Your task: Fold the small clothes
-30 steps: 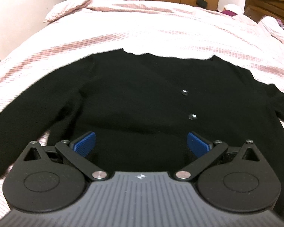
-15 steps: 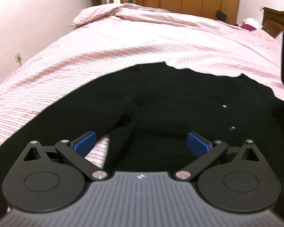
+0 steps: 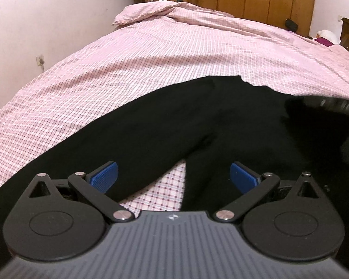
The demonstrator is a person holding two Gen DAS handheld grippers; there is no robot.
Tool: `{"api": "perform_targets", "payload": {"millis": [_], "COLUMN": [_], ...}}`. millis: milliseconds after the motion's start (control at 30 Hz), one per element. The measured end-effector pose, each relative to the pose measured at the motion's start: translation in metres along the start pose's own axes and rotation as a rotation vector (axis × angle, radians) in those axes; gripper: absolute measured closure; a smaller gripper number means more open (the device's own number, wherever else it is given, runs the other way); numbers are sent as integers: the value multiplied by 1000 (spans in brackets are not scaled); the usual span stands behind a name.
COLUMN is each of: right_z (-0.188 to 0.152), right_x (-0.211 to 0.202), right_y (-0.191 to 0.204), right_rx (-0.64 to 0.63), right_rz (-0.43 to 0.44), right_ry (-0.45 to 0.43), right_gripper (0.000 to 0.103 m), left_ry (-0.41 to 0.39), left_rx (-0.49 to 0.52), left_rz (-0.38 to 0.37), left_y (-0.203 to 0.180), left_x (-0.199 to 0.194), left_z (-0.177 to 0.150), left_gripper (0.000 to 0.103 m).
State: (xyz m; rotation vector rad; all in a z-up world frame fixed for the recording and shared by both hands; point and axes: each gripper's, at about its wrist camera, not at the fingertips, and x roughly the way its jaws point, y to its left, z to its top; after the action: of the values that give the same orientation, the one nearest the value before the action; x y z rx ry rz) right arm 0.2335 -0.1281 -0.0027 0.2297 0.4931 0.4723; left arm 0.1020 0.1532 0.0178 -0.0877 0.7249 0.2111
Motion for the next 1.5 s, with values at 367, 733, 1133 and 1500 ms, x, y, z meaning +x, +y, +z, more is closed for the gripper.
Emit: {"api": "perform_targets", "payload": {"millis": [367,733,1133,1500], "right_z": [-40,-40,-36,-61], "right_x": [12,-65,-121,-110], "right_y": [-2,-21,-80,-113], "right_rx": [130,122,119,185], "right_rz": [98,81,-249,-299], "right_ry": [150,118,-43,-14], "right_gripper": [47,44,43,43], "left_ry": [12,-10,-34,-67], "left_rx": [-8,43,200,461], "left_rz": [-15,-54,-177,-144], "left_y": [-5,-31,-117,-218], "left_x": [12,3,1,42], "left_z": [-1,4,16,9], "left_gripper": [0,0,0,0]}}
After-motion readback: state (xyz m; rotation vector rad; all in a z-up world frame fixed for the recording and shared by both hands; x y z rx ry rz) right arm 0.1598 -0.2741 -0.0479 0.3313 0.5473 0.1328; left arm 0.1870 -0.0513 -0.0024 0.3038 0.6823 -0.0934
